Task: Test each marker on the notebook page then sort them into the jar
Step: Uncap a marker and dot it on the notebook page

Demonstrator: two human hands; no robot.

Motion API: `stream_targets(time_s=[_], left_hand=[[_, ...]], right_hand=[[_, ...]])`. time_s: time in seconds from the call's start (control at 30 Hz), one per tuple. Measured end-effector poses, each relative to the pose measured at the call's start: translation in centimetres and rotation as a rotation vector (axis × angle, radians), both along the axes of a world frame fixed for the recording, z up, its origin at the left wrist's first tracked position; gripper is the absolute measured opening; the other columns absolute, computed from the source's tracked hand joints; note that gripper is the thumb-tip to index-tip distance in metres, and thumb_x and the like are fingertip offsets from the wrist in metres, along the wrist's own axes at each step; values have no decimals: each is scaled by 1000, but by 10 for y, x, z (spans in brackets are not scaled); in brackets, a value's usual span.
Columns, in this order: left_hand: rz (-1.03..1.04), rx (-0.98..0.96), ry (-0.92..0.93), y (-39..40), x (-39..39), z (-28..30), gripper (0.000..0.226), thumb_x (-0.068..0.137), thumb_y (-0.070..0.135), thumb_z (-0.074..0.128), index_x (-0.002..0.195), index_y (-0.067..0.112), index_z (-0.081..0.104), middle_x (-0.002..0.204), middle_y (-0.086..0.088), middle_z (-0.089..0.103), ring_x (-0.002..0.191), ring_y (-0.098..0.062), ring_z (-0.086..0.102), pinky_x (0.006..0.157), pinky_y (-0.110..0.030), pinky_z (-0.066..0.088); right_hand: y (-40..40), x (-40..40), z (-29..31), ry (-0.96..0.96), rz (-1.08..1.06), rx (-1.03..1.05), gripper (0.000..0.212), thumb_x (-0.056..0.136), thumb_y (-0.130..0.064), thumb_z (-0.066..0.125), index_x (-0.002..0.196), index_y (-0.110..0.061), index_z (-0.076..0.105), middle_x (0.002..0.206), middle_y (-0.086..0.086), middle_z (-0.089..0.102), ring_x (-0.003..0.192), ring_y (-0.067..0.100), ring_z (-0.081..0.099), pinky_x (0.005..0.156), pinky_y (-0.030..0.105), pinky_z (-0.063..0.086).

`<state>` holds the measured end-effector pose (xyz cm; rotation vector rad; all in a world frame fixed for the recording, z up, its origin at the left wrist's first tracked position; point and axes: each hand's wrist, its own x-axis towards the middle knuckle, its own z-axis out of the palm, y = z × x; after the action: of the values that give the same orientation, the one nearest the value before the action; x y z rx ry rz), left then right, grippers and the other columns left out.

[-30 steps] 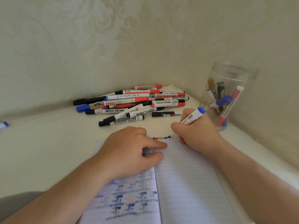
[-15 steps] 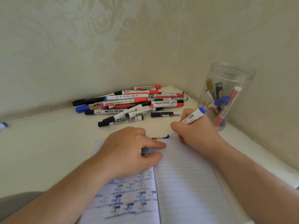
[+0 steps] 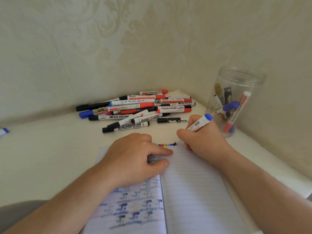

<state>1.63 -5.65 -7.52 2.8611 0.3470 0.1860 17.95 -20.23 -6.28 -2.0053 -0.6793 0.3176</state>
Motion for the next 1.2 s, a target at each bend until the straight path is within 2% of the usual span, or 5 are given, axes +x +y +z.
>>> stream_targets(time_s=[0.13, 0.3, 0.47, 0.6, 1.2], left_hand=[[-24, -14, -44, -1, -4, -1, 42, 93, 65, 41, 134, 67, 47, 85, 18, 45, 90, 5, 42, 66, -22, 33], [60, -294, -275, 7, -9, -5, 48, 104, 13, 46, 126, 52, 30, 116, 32, 42, 116, 10, 42, 91, -6, 36], [197, -447, -439, 10, -4, -7, 49, 93, 17, 74, 117, 44, 39, 115, 23, 54, 103, 7, 57, 82, -10, 45], [231, -453, -444, 11, -5, -5, 40, 91, 23, 78, 105, 43, 46, 107, 21, 62, 98, 10, 59, 78, -7, 46], [167, -492, -480, 8, -9, -1, 48, 92, 12, 75, 106, 49, 49, 104, 19, 66, 100, 3, 64, 85, -9, 49]], right_hand=[[1, 2, -2, 51, 7, 83, 31, 82, -13, 74, 70, -16, 45, 55, 8, 53, 43, 15, 51, 44, 26, 40], [-6, 8, -1, 262, 143, 389, 24, 87, -11, 82, 82, -12, 58, 57, 6, 50, 47, 16, 38, 42, 24, 33], [-13, 13, 4, 404, 320, 476, 10, 83, -19, 74, 90, -20, 80, 73, 13, 64, 66, 26, 45, 59, 32, 33], [-14, 16, 2, 487, 357, 483, 36, 82, -27, 50, 91, -14, 83, 75, 20, 67, 63, 24, 48, 60, 34, 37], [-12, 11, -6, 143, 428, 259, 10, 100, -18, 65, 105, -19, 74, 79, 4, 77, 62, 16, 48, 58, 23, 41]])
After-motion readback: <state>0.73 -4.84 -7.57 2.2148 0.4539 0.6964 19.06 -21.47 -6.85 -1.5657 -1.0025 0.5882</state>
